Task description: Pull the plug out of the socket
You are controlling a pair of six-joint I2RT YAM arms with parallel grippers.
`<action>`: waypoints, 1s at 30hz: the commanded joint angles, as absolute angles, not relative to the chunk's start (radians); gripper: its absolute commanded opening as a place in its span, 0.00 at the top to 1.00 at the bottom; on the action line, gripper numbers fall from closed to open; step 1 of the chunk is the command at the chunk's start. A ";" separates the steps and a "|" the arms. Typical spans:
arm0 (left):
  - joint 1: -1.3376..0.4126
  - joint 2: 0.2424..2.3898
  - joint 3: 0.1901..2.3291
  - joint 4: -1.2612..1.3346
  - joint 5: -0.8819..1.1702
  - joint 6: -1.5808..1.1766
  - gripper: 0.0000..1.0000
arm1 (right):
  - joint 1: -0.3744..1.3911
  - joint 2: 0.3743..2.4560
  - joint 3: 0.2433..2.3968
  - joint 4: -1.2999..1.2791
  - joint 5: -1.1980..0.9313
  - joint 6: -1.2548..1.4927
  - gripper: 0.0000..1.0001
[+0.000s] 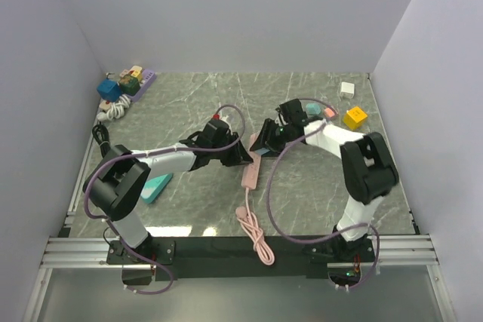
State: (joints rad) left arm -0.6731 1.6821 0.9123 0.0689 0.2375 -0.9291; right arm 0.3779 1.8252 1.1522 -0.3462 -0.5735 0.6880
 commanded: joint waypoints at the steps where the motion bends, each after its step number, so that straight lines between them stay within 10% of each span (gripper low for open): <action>1: -0.650 1.712 0.957 -0.041 0.173 -0.920 0.99 | 0.434 1.639 1.048 -0.088 -0.454 0.857 1.00; 14: -0.649 1.715 0.962 -0.034 0.184 -0.923 0.99 | 0.463 1.821 1.253 -0.347 -0.546 0.646 1.00; 24: -0.649 1.704 0.928 -0.020 0.183 -0.931 0.99 | 0.443 1.934 1.316 -0.344 -0.566 0.574 0.31; 30: -0.649 1.700 0.920 -0.020 0.179 -0.934 0.99 | 0.434 1.950 1.331 -0.348 -0.535 0.568 0.17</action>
